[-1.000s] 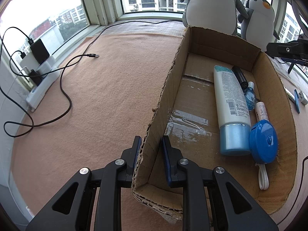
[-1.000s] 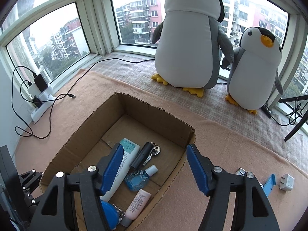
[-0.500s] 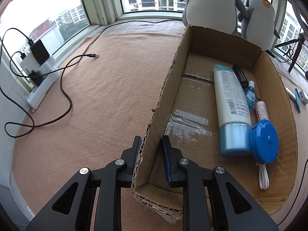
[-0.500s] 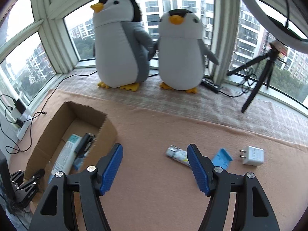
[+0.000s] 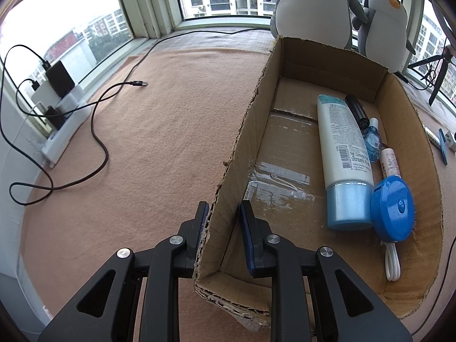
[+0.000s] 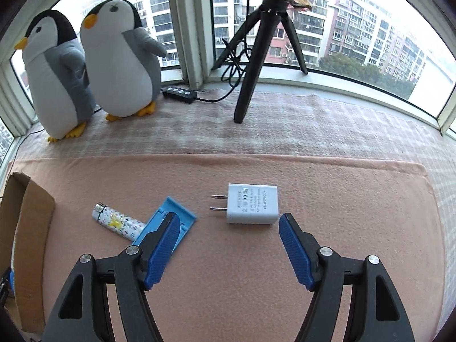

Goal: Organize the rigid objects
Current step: 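Grasp the white charger plug with the right tool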

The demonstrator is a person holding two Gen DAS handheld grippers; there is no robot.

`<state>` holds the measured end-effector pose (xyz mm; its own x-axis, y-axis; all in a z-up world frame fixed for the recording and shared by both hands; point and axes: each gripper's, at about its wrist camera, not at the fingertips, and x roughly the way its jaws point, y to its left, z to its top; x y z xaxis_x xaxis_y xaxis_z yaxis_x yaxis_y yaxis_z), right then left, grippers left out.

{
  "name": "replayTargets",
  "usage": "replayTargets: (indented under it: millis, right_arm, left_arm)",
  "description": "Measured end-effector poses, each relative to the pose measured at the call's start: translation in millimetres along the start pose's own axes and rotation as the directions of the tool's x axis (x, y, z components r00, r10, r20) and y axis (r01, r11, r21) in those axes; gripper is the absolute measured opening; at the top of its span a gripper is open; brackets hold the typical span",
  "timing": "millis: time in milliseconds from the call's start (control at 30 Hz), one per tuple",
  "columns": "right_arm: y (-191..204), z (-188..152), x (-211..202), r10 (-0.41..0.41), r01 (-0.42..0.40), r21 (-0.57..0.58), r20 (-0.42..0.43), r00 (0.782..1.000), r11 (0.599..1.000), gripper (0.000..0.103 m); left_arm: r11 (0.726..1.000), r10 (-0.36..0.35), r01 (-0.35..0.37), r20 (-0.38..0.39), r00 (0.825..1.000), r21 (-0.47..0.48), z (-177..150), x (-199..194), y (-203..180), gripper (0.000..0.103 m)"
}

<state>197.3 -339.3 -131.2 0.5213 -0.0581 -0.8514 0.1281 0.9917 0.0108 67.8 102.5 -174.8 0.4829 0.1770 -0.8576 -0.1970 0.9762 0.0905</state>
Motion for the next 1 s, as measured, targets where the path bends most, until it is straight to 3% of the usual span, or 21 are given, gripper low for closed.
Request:
replayTargets:
  millis: [233,833,1000]
  right_arm:
    - [-6.6,4.6,27.5,-0.022,0.022,0.004,-0.055,0.998,1.000,0.073]
    - [-10.4,17.5,60.2,-0.038,0.040,0.012,-0.120,0.992,0.999,0.073]
    - [-8.8,16.7,59.8,-0.032,0.033,0.002,-0.120,0.992,0.999,0.060]
  left_arm:
    - [1.000,0.000,0.000,0.000,1.000,0.000,0.0,0.0,-0.1,0.021]
    - [1.000,0.000,0.000,0.000,1.000,0.000,0.2,0.1,-0.4,0.021]
    - [1.000,0.000,0.000,0.000,1.000,0.000,0.2,0.1,-0.4,0.021]
